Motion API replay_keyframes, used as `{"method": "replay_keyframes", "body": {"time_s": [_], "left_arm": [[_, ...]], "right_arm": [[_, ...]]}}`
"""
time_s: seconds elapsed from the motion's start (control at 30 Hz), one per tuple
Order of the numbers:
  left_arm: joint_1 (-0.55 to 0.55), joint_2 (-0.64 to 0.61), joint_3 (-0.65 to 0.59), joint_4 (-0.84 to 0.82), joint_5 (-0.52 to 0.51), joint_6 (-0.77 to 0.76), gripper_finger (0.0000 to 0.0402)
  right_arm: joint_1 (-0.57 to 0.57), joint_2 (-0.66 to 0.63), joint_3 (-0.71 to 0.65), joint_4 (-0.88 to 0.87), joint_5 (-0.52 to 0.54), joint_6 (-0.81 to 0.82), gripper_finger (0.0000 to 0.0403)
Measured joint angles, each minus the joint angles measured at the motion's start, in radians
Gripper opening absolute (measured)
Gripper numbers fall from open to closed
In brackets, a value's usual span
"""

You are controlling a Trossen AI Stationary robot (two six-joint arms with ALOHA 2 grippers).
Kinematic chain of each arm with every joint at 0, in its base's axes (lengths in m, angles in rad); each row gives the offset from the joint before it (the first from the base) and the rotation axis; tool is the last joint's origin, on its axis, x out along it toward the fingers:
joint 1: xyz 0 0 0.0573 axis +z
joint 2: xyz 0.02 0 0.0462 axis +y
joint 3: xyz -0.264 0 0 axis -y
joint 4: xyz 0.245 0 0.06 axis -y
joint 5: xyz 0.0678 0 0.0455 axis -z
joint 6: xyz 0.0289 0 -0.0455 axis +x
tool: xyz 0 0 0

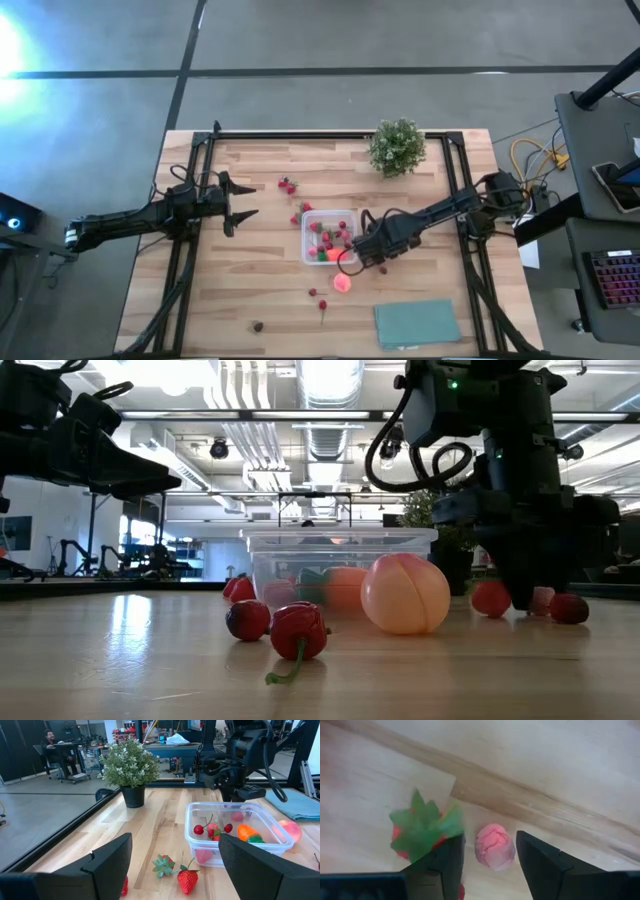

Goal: Pick and placing Produce into tupperware
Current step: Put the peach into the transparent bin

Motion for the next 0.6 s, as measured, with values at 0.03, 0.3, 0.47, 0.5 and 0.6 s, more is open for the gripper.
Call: {"method": "replay_keyframes", "body": {"time_s": [0.03,0.3,0.47,0.5,0.6], "left_arm": [[0.0,0.0,0.0,0.0,0.0,0.0,0.0283],[0.0,0.0,0.0,0.0,0.0,0.0,0.0283],[0.0,0.0,0.0,0.0,0.0,0.0,0.0283],[0.0,0.0,0.0,0.0,0.0,0.0,0.0283],[0.0,0.0,0.0,0.0,0.0,0.0,0.0283]], "right_arm": [[-0.003,0.0,0.0,0.0,0.0,0.002,0.0173],[-0.023,0.0,0.0,0.0,-0.023,0.018,0.0161],[-0.023,0.0,-0.002,0.0,-0.03,0.018,0.0124],[-0.023,0.0,-0.002,0.0,-0.03,0.018,0.0116],[-0.023,0.0,-0.002,0.0,-0.03,0.023,0.0099]]}}
